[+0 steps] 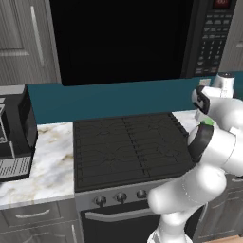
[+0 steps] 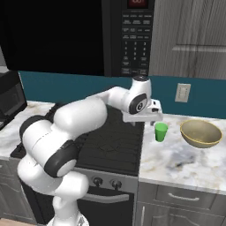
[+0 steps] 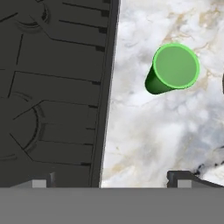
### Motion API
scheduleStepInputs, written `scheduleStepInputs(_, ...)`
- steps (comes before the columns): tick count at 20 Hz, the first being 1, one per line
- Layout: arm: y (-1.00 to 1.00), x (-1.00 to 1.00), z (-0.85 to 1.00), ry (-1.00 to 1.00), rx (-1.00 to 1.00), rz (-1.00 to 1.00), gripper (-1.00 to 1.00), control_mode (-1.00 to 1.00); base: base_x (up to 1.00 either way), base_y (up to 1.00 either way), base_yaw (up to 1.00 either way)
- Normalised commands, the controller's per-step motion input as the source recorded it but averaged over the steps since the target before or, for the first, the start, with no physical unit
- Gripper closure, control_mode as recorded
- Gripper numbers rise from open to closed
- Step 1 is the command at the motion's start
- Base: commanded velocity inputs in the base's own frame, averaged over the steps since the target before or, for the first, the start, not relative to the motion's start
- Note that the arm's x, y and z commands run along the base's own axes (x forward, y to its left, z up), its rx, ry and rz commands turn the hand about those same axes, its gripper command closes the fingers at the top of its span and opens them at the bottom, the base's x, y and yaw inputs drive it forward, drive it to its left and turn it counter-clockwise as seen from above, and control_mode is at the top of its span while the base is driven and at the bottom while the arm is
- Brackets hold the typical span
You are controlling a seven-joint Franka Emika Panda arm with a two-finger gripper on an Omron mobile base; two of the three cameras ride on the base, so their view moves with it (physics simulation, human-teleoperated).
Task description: Pick the cup and bowl from the counter and place them on the counter next to the sink.
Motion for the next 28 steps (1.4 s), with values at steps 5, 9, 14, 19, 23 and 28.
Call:
scheduleStepInputs(5,-0.12,0.34,-0.14,0.0,0.01,0.14,-1.0,-1.0,0.0,0.0,0.0)
scheduleStepInputs(9,-0.14,0.25,-0.08,0.04,0.0,0.0,-1.0,-1.0,0.0,0.0,0.0)
scheduleStepInputs(14,-0.13,0.35,-0.13,0.03,0.0,0.0,-1.0,-1.0,0.0,0.0,0.0)
scheduleStepInputs(19,-0.04,0.4,-0.09,0.01,0.0,0.0,-1.0,-1.0,0.0,0.0,0.0)
scheduleStepInputs(23,0.0,0.27,-0.18,0.0,0.01,-0.02,-1.0,-1.0,0.0,0.0,0.0)
scheduleStepInputs(28,0.0,0.13,-0.24,0.0,0.03,-0.01,-1.0,-1.0,0.0,0.0,0.0)
